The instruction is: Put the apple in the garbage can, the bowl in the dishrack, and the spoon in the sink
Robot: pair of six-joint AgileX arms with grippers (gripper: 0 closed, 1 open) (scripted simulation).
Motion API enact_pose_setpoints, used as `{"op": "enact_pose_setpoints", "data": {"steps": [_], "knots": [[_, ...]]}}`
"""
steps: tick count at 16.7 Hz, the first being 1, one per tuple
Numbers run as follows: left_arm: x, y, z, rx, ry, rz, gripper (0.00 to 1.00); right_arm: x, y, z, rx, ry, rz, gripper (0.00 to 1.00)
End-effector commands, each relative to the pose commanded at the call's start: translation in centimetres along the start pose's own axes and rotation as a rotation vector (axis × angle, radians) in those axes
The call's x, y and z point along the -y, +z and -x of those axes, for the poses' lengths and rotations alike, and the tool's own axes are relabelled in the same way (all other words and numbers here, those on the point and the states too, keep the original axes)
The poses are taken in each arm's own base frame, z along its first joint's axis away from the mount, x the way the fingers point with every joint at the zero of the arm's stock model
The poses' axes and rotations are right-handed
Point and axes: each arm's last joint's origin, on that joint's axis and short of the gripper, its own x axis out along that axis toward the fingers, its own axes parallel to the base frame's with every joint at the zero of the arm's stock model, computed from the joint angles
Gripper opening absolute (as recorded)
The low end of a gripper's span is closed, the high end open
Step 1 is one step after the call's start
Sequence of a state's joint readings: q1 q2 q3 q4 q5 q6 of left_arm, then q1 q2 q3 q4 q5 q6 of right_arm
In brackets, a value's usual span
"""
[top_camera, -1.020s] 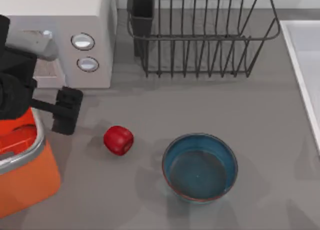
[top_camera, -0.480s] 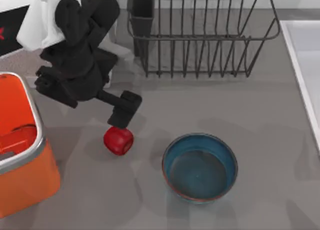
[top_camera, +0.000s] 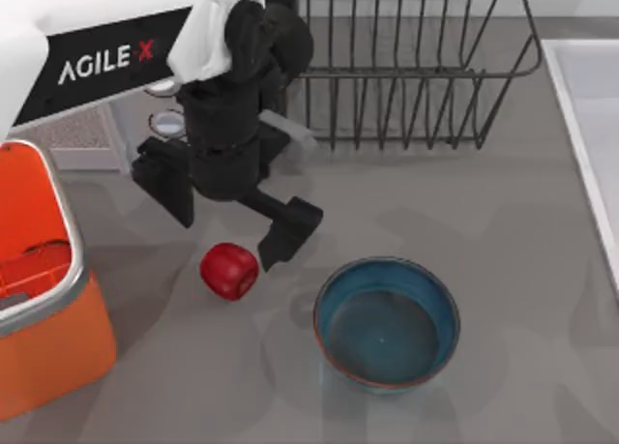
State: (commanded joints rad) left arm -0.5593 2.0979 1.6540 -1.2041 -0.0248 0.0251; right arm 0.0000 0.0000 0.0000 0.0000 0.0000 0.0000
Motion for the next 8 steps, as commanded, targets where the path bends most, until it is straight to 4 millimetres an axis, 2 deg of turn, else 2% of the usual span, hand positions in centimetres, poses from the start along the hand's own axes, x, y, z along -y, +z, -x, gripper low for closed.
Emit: {"op": "enact_pose_setpoints", "data": {"steps": [6, 8], "knots": [[-0.2, -0.1, -0.1, 0.001, -0.001, 0.004, 1.00, 0.0, 0.0, 0.0, 0.000, 0.000, 0.000, 1.00], [-0.1, 0.0, -1.2, -0.003, 0.000, 0.000, 1.00, 0.0, 0.0, 0.0, 0.000, 0.000, 0.000, 1.00]]}}
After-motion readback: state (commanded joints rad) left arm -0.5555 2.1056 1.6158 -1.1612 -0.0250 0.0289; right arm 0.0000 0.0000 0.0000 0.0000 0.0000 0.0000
